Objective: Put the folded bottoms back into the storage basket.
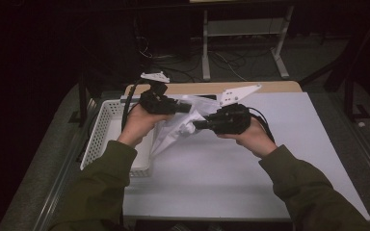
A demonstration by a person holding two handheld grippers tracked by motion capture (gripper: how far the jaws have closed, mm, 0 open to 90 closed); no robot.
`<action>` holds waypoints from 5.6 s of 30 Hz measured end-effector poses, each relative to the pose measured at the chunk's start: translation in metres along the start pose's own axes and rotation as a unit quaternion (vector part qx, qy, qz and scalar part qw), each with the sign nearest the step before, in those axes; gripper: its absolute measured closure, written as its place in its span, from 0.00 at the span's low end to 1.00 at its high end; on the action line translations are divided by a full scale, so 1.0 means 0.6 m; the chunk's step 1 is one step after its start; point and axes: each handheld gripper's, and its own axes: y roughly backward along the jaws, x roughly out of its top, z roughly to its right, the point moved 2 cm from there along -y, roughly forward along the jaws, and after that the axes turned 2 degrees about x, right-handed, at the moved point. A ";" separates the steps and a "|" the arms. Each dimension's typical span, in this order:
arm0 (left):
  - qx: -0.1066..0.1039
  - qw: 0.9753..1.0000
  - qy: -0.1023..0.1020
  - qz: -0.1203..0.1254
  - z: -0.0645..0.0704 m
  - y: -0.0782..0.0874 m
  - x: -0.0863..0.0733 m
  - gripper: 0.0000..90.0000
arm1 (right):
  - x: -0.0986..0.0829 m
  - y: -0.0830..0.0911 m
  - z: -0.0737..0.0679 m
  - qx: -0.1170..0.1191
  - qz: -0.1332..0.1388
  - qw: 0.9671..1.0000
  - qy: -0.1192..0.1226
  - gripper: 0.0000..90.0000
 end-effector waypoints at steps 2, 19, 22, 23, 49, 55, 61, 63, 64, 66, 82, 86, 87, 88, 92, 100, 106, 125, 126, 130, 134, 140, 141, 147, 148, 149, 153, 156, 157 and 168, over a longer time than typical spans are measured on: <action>0.006 1.000 0.001 0.002 -0.008 0.012 -0.001 0.82 | 0.013 -0.013 0.001 0.003 -0.002 1.000 0.003 0.91; 0.055 0.998 0.012 0.001 -0.081 0.113 -0.047 0.82 | 0.065 -0.129 -0.012 0.035 -0.020 0.999 0.020 0.91; 0.065 0.998 0.019 -0.001 -0.094 0.127 -0.060 0.82 | 0.066 -0.156 -0.018 0.044 -0.029 0.998 0.021 0.91; 0.068 0.997 0.022 -0.002 -0.099 0.132 -0.066 0.82 | 0.066 -0.162 -0.019 0.046 -0.031 0.998 0.021 0.91; 0.135 0.986 0.090 -0.035 -0.181 0.182 -0.184 0.82 | 0.039 -0.306 -0.064 0.094 -0.094 0.991 0.028 0.91; 0.149 0.983 0.099 -0.043 -0.195 0.184 -0.206 0.82 | 0.027 -0.322 -0.068 0.097 -0.115 0.988 0.033 0.90; 0.161 0.979 0.107 -0.058 -0.208 0.175 -0.229 0.82 | 0.009 -0.333 -0.067 0.098 -0.143 0.984 0.040 0.88; 0.159 0.979 0.110 -0.061 -0.211 0.169 -0.236 0.82 | 0.001 -0.332 -0.065 0.099 -0.146 0.984 0.036 0.87; 0.158 0.979 0.110 -0.062 -0.212 0.167 -0.238 0.82 | -0.004 -0.331 -0.064 0.101 -0.149 0.983 0.034 0.87; 0.160 0.979 0.111 -0.065 -0.215 0.160 -0.243 0.82 | -0.011 -0.329 -0.062 0.104 -0.152 0.982 0.031 0.83; 0.214 0.964 0.130 -0.088 -0.246 0.131 -0.245 0.76 | -0.023 -0.260 -0.017 0.076 -0.109 0.991 -0.016 0.58; 0.248 0.956 0.145 -0.068 -0.253 0.137 -0.241 0.58 | -0.030 -0.245 -0.004 0.067 -0.101 0.992 -0.026 0.56; 0.255 0.953 0.151 -0.065 -0.254 0.140 -0.241 0.55 | -0.030 -0.242 -0.002 0.065 -0.100 0.993 -0.027 0.56; 0.259 0.952 0.153 -0.059 -0.255 0.143 -0.241 0.51 | -0.031 -0.238 0.000 0.063 -0.098 0.993 -0.030 0.55; 0.267 0.950 0.156 -0.031 -0.250 0.160 -0.238 0.39 | -0.032 -0.223 0.008 0.056 -0.091 0.994 -0.033 0.54; 0.246 0.958 0.148 -0.013 -0.226 0.167 -0.227 0.25 | -0.038 -0.201 0.019 0.036 -0.088 0.995 -0.030 0.48; 0.222 0.966 0.131 -0.011 -0.194 0.161 -0.215 0.20 | -0.051 -0.183 0.029 0.014 -0.088 0.995 -0.035 0.40; 0.147 0.987 0.061 0.017 -0.089 0.104 -0.187 0.07 | -0.098 -0.120 0.051 -0.041 -0.067 0.996 -0.044 0.21; 0.143 0.988 0.058 0.019 -0.084 0.101 -0.187 0.06 | -0.101 -0.115 0.053 -0.044 -0.065 0.996 -0.043 0.20; 0.124 0.991 0.048 0.024 -0.064 0.090 -0.189 0.02 | -0.113 -0.094 0.057 -0.052 -0.055 0.996 -0.052 0.15; 0.111 0.992 0.043 0.030 -0.048 0.080 -0.191 0.00 | -0.128 -0.074 0.060 -0.060 -0.056 0.995 -0.055 0.08; 0.091 0.995 0.031 0.026 -0.020 0.062 -0.193 0.00 | -0.153 -0.040 0.061 -0.070 -0.057 0.994 -0.064 0.01; 0.086 0.996 0.028 0.026 -0.015 0.060 -0.194 0.00 | -0.158 -0.036 0.061 -0.071 -0.058 0.994 -0.064 0.01; 0.062 0.998 0.003 0.032 0.020 0.041 -0.201 0.00 | -0.187 -0.007 0.057 -0.080 -0.069 0.992 -0.072 0.01; 0.059 0.998 0.000 0.034 0.023 0.039 -0.202 0.00 | -0.191 -0.001 0.056 -0.082 -0.071 0.992 -0.072 0.01; 0.056 0.998 -0.002 0.033 0.028 0.038 -0.204 0.00 | -0.193 0.002 0.055 -0.083 -0.071 0.991 -0.071 0.00; 0.051 0.998 -0.021 0.035 0.044 0.034 -0.209 0.00 | -0.200 0.021 0.049 -0.087 -0.067 0.991 -0.071 0.00; 0.044 0.998 -0.022 0.043 0.051 0.032 -0.212 0.00 | -0.205 0.033 0.044 -0.090 -0.067 0.991 -0.069 0.00; 0.043 0.998 -0.022 0.042 0.054 0.031 -0.214 0.00 | -0.207 0.037 0.042 -0.091 -0.069 0.991 -0.068 0.00; 0.039 0.998 -0.030 0.028 0.060 0.016 -0.236 0.00 | -0.234 0.093 0.021 -0.108 -0.058 0.990 -0.071 0.00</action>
